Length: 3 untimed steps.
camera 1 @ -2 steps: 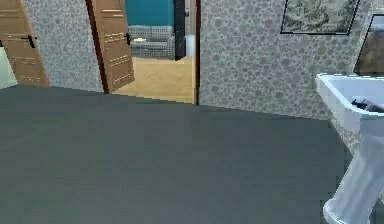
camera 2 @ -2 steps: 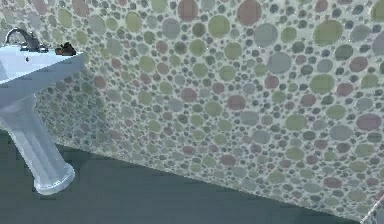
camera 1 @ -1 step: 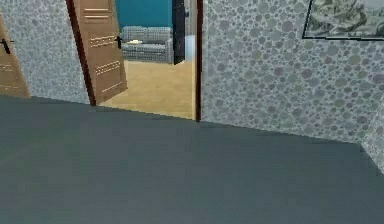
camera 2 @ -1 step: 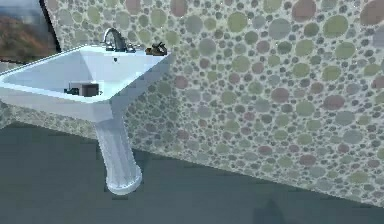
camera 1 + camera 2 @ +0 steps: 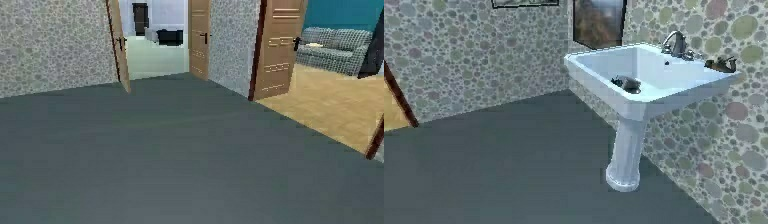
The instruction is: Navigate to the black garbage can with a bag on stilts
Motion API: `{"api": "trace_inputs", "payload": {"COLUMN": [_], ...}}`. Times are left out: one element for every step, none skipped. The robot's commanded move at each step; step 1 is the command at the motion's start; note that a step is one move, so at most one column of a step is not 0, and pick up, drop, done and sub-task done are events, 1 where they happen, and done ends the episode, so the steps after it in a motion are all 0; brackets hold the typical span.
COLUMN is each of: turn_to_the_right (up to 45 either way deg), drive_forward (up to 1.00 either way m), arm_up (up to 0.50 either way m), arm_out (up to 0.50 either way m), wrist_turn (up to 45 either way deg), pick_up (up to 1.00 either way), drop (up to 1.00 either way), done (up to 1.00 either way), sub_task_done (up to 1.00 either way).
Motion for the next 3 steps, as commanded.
{"api": "trace_inputs", "payload": {"turn_to_the_right": [-30.0, 0.0, -36.0], "drive_forward": [0.00, 0.75, 0.00], "arm_up": [0.00, 0.00, 0.00], "arm_out": [0.00, 0.00, 0.00], "wrist_turn": [0.0, 0.0, 0.0], "pick_up": [0.00, 0.00, 0.00], "drop": [0.00, 0.00, 0.00], "done": [0.00, 0.00, 0.00], "sub_task_done": [0.00, 0.00, 0.00]}}
